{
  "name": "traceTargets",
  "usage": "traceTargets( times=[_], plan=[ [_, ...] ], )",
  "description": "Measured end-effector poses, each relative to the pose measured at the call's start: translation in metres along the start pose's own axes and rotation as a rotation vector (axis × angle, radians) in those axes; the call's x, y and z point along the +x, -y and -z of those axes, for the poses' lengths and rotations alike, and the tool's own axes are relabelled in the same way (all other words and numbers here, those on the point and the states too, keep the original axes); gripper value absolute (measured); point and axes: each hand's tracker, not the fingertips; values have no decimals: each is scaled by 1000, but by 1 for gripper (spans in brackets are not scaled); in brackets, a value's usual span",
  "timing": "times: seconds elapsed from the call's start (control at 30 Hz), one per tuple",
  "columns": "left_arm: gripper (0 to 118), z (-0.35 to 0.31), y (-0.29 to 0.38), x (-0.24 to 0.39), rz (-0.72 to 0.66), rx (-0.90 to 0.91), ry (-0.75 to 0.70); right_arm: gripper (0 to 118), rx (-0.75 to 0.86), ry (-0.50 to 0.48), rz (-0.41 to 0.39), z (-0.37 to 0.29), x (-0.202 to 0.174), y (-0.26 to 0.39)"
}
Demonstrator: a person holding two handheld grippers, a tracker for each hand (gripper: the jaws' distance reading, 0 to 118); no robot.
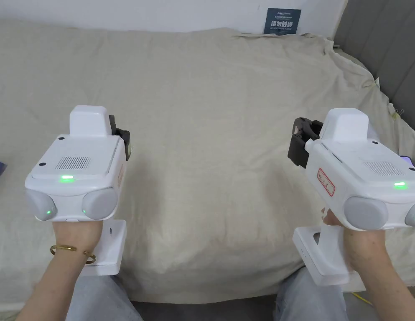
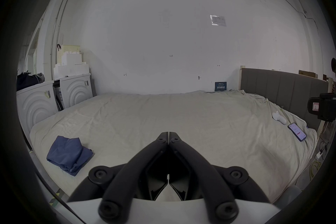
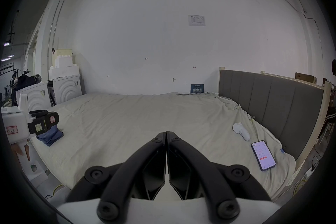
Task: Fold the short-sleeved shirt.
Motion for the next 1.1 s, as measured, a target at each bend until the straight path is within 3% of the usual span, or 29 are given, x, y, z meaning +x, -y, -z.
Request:
traceTargets(
  times=[1.1],
  plan=[
    [0, -6, 2, 2, 13, -1, 9, 0, 14, -14, -1, -6, -7, -4]
  ],
)
